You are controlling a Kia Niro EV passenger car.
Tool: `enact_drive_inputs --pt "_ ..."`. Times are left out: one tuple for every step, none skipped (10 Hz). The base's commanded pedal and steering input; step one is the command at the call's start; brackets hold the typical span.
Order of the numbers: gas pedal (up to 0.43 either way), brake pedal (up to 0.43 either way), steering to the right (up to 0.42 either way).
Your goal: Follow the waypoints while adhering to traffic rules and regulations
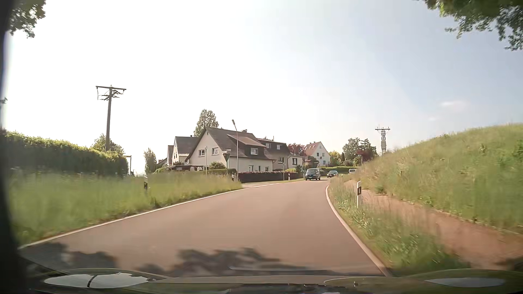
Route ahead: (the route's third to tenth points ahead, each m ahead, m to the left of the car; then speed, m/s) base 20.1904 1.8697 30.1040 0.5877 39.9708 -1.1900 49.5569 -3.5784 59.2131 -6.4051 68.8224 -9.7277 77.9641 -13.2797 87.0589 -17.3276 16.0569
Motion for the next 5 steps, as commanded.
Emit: enact_drive_inputs --pt "0.240 0.000 0.024" --pt "0.240 0.000 0.030" --pt "0.228 0.000 0.036" --pt "0.228 0.000 0.035" --pt "0.228 0.000 0.034"
